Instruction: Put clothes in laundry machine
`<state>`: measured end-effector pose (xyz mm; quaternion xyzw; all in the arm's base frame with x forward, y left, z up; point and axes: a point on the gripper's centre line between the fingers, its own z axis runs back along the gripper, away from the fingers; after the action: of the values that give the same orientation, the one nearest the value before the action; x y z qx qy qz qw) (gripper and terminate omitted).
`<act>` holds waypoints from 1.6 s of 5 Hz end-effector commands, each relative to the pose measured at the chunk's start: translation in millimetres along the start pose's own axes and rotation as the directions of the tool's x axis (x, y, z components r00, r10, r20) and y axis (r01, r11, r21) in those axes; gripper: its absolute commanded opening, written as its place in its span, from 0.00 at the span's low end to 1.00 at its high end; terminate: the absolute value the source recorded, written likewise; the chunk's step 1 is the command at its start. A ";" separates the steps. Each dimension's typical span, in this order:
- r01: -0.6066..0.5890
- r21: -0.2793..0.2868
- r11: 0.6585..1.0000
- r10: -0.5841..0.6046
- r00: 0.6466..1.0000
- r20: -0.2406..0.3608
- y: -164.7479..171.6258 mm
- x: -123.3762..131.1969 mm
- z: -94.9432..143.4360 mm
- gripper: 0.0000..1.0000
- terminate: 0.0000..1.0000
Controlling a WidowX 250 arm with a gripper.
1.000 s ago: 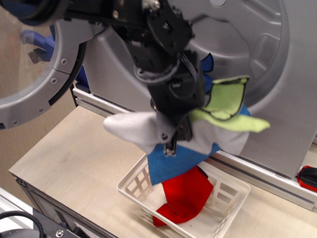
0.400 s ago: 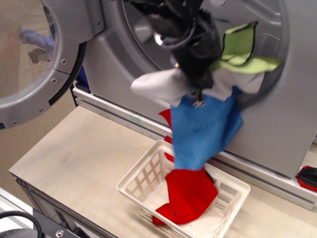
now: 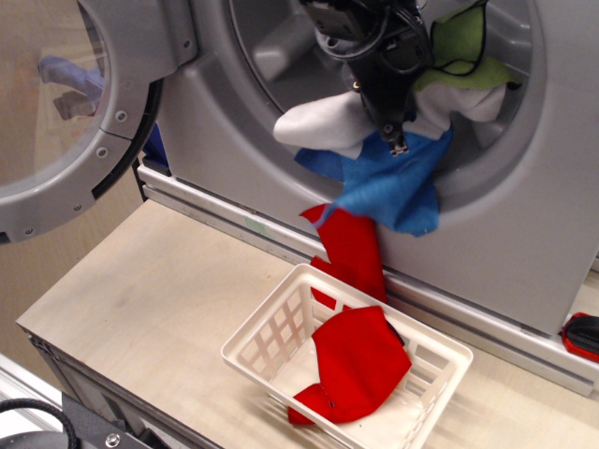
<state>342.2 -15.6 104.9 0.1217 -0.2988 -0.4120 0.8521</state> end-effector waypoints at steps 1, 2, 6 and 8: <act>-0.061 0.091 0.994 0.058 0.998 0.031 36.6 6.3 -13.5 0.00 0.00; -0.101 0.084 0.991 0.097 0.994 0.045 43.0 -1.6 -21.6 0.00 0.00; -0.192 -0.101 0.976 0.201 0.975 0.092 25.4 -2.7 14.8 1.00 0.00; -0.178 -0.182 0.967 0.194 0.978 0.073 5.9 -2.9 41.9 1.00 0.00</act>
<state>317.8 -21.0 121.8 -0.0146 -0.2859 -0.3599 0.8880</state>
